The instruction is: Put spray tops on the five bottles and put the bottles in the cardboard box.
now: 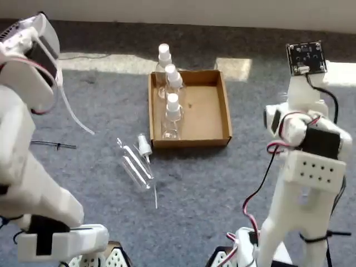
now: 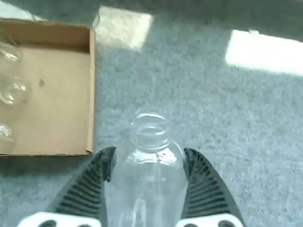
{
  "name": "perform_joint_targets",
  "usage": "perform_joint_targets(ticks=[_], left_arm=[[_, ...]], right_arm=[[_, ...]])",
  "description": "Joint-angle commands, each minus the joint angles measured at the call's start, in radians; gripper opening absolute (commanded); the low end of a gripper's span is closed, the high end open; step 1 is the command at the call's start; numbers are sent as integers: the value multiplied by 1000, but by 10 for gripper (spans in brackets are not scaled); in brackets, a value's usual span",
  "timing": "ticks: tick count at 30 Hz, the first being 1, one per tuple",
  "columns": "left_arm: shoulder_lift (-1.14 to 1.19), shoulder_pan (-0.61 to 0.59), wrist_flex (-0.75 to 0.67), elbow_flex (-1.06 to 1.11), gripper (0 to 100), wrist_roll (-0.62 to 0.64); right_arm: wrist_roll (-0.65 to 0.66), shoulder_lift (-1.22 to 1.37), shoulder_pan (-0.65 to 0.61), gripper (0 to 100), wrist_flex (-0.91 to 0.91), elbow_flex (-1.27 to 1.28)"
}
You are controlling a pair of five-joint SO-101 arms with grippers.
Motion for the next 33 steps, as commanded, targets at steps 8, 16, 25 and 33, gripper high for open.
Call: perform_joint_targets(ticks=[8, 16, 25, 33], left_arm=[[-142, 559, -69, -28, 6, -37], [35, 754, -235, -30, 6, -37], [143, 814, -350, -30, 6, -38], [226, 811, -394, -28, 6, -130]], right_arm=[[-172, -717, -363, 4, -265, 522], [-285, -997, -582, 4, -394, 751], [-290, -1144, -638, 4, -420, 937], [-288, -1144, -638, 4, -417, 937]])
